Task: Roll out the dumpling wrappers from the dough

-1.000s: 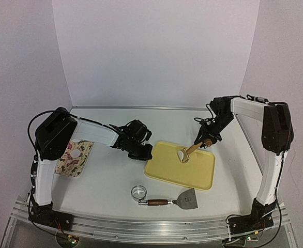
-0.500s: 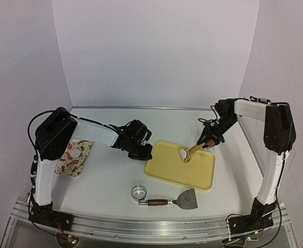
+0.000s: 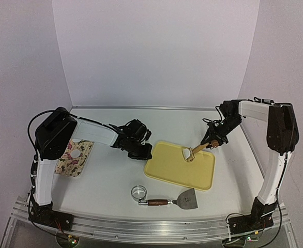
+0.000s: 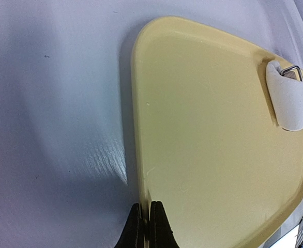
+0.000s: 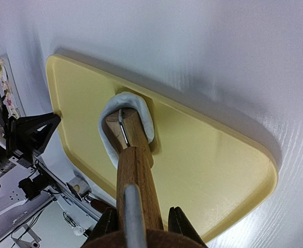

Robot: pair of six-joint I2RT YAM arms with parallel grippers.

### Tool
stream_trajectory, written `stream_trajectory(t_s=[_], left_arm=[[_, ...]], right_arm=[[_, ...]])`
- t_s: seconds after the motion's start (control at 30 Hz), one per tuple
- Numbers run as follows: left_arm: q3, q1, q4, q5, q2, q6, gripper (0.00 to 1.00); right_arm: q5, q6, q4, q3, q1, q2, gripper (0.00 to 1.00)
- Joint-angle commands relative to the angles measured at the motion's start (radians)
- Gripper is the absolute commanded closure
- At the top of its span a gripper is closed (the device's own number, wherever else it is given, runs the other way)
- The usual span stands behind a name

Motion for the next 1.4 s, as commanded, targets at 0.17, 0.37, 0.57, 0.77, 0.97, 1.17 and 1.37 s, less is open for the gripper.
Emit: stream_trajectory(t_s=[0.17, 0.37, 0.57, 0.77, 0.97, 1.17, 1.37], left_arm=[[-0.048, 0.078, -0.224, -0.13, -0.024, 0.006, 1.0], [-0.055, 0.08, -0.221, -0.129, -0.03, 0.006, 1.0], [-0.062, 0.082, -0.219, -0.127, -0.035, 0.006, 1.0], [-0.065, 0.082, -0.221, -0.128, -0.041, 0.011, 1.0], [-0.067, 0.084, -0.22, -0.128, -0.042, 0.009, 1.0], [-0.065, 0.083, -0.221, -0.126, -0.042, 0.011, 1.0], [-0.067, 0.083, -0.219, -0.126, -0.045, 0.011, 1.0]], right_arm=[[0.735, 0.013, -0.055, -0.146, -0.081, 0.087, 1.0], [0.735, 0.011, -0.049, -0.191, -0.094, 0.062, 1.0], [0.739, 0.009, -0.044, -0.207, -0.106, 0.056, 1.0], [0.743, 0.012, -0.044, -0.209, -0.127, 0.046, 1.0], [0.752, 0.004, -0.045, -0.226, -0.139, 0.024, 1.0], [0.756, 0.001, -0.045, -0.236, -0.172, 0.007, 1.0], [0.759, -0.001, -0.054, -0.237, -0.178, -0.014, 1.0]])
